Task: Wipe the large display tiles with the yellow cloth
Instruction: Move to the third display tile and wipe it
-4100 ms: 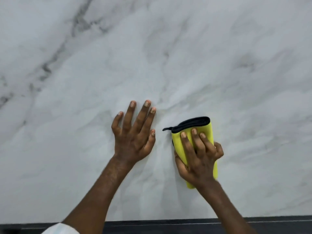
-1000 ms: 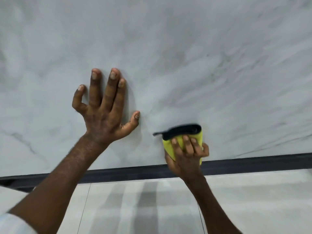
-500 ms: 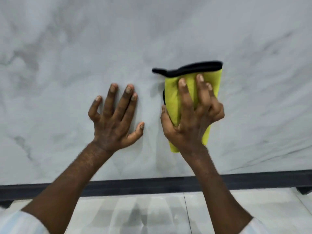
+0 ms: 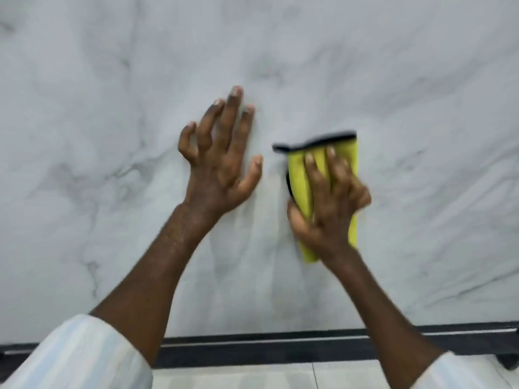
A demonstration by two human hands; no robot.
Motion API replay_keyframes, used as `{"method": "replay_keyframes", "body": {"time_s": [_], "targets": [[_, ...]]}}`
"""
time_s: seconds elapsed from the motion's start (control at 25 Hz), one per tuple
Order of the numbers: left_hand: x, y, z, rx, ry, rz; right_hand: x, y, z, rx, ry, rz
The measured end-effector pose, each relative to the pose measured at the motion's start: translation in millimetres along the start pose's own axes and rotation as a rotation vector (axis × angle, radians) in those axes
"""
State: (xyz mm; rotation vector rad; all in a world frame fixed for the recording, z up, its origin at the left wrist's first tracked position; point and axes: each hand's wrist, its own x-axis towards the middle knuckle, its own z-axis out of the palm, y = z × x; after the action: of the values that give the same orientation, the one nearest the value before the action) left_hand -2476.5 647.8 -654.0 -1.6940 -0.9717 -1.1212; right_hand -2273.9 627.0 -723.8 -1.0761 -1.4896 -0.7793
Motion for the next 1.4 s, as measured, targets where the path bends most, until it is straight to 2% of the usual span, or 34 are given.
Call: {"method": "replay_keyframes", "body": {"time_s": [0.08,0.16,0.24,0.32,0.4,0.48,0.56,0.64,0.76,0.84,0.92,1.0,1.12,1.2,1.28,1.4], "targets": [[10,0,8,0.063,0.014,-0.055,93,-1,-15,-0.029,0.117,-0.026],[2,1,16,0.072,0.003,-0.043,128,-3,-22,-0.065,0.172,-0.015],[-1,0,17,0.074,-0.008,-0.013,101,4,-17,-0.096,0.147,-0.033],[3,-1,13,0.058,-0.005,-0.034,32,16,-7,-0.15,0.068,-0.014],[6,3,6,-0.032,0.026,-0.067,-27,22,1,-0.185,-0.012,0.031],[23,7,-4,-0.136,0.066,-0.057,-34,22,0,-0.162,-0.019,0.059],[51,4,-7,-0.119,0.067,-0.025,16,19,-11,-0.151,0.022,0.002],[64,8,-1,-0.003,0.013,-0.004,116,15,-24,-0.167,0.128,-0.041],[52,27,12,0.011,-0.039,-0.066,278,3,-48,-0.171,0.215,0.055],[46,41,13,-0.029,-0.035,-0.119,327,5,-63,-0.167,0.202,0.053],[67,52,6,-0.063,0.026,-0.066,321,21,-69,-0.164,0.207,-0.022],[100,61,4,-0.067,0.09,0.067,266,46,-67,-0.189,0.227,-0.038],[121,71,18,-0.013,0.075,0.142,153,81,-60,-0.21,0.189,0.054],[114,73,29,0.025,0.059,0.144,126,96,-63,-0.263,0.138,0.029],[111,70,34,0.047,0.057,0.151,179,101,-74,-0.256,0.144,0.026],[113,71,34,0.035,0.059,0.136,296,94,-99,-0.217,0.164,0.119]]}}
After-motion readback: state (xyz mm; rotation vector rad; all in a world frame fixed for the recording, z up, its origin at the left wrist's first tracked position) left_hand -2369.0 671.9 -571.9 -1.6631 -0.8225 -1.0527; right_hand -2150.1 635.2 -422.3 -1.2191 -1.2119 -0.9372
